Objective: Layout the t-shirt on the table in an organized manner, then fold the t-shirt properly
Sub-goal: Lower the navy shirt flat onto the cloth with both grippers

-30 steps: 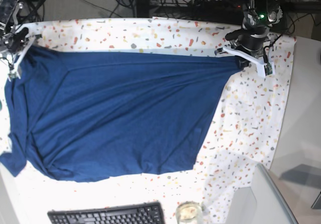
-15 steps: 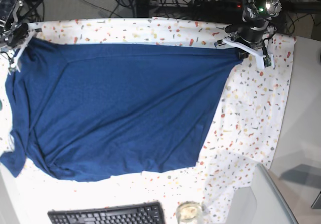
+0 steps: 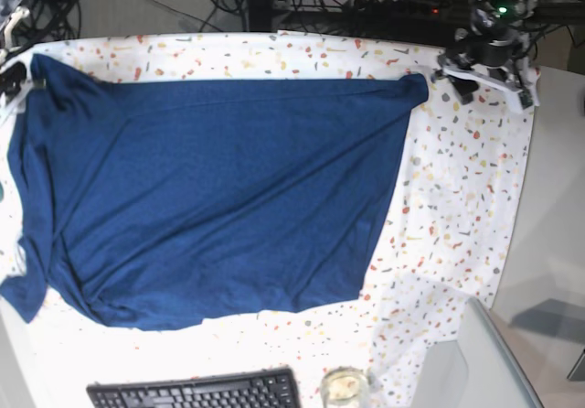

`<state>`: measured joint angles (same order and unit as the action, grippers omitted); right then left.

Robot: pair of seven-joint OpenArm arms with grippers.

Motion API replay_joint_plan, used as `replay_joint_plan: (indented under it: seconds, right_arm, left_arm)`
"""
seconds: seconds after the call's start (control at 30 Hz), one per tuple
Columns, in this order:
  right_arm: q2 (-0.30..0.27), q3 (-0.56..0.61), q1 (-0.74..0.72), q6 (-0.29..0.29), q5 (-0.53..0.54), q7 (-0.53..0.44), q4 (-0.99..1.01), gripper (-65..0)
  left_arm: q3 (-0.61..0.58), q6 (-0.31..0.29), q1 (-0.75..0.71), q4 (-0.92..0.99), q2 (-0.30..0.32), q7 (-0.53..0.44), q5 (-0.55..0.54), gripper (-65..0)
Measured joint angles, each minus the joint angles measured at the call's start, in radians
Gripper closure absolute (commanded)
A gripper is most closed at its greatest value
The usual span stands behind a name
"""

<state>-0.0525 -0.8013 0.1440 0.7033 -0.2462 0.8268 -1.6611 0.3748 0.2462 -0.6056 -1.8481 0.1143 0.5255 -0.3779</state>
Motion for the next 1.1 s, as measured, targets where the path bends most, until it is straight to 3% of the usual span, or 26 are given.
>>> replay_joint_plan:
  seconds: [0.17, 0.23, 0.3, 0.33, 0.37, 0.53, 0.73, 0.9, 1.1]
  right_arm:
    - [-0.066, 0.006, -0.1, 0.001, -0.003, -0.021, 0.154, -29.7]
    - [-0.087, 0.005, -0.137, -0.002, -0.001, -0.019, 0.226, -20.1]
    - [-0.105, 0.006, -0.17, -0.003, 0.0, -0.067, 0.302, -7.2]
    - [-0.115, 0.006, -0.188, -0.003, 0.003, -0.091, 0.338, -1.5]
    - [-0.124, 0.007, -0.204, -0.003, 0.005, -0.116, 0.373, 0.0]
    - [-0.161, 0.007, -0.263, -0.003, -0.004, -0.139, 0.527, -1.2]
    - [-0.21, 0.007, -0.296, -0.004, -0.008, -0.222, 0.672, -1.1]
    - [-0.232, 0.008, -0.249, -0.004, 0.003, -0.243, 0.703, -1.1]
    - [-0.243, 0.005, -0.225, -0.004, 0.003, -0.246, 0.698, -0.8]
  left_arm:
    - [0.043, 0.0, 0.002, -0.078, -0.018, -0.004, 0.0, -35.2]
    - [-0.013, -0.006, 0.018, -0.09, -0.031, -0.01, -0.002, -21.7]
    - [-0.078, -0.007, 0.047, -0.079, -0.038, 0.006, -0.003, -0.8]
    - [-0.105, -0.008, 0.076, -0.061, -0.042, 0.006, -0.002, 0.0]
    - [-0.135, -0.008, 0.109, -0.037, -0.041, -0.001, 0.003, 0.0]
    - [-0.246, -0.007, 0.254, 0.135, -0.031, -0.01, 0.003, 0.0]
    - [-0.285, -0.007, 0.383, 0.332, -0.031, -0.014, 0.01, 0.0]
    - [-0.277, 0.008, 0.392, 0.411, -0.036, -0.011, 0.192, 0.0]
    - [-0.275, -0.01, 0.403, 0.464, -0.032, -0.041, 0.232, 0.0]
